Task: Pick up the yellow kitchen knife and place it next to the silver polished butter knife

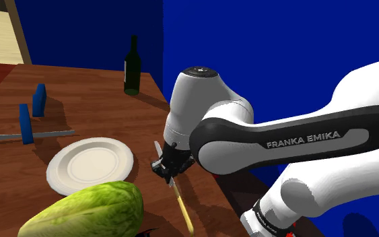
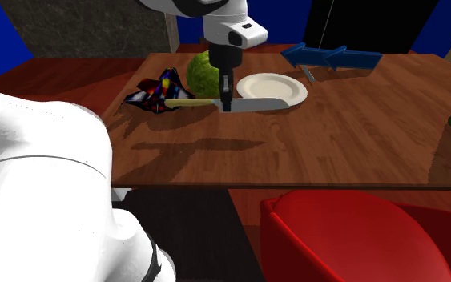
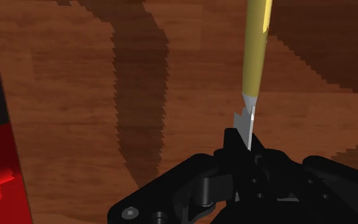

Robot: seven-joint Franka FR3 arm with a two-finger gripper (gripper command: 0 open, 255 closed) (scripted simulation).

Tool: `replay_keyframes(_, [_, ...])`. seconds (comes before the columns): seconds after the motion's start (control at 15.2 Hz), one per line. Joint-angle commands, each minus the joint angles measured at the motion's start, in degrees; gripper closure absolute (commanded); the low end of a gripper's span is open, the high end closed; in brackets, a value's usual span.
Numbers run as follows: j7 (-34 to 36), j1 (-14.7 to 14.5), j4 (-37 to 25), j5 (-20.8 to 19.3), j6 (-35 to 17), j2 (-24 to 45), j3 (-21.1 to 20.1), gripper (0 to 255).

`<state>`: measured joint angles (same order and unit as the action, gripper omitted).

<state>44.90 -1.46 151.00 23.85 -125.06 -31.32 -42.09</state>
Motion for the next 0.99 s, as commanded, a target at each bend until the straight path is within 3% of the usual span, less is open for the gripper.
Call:
replay_keyframes(0.0, [-0.2, -0.2, -0.9, -0.2, 2.2, -1.2, 0.9, 255])
replay_keyframes(0.79, [-0.3, -0.6, -6.8, -1.9, 12.2, -5.3, 4.8, 255])
replay_keyframes(0.92, [-0.5, 2.2, -9.9, -3.9, 10.6, -0.7, 4.0, 255])
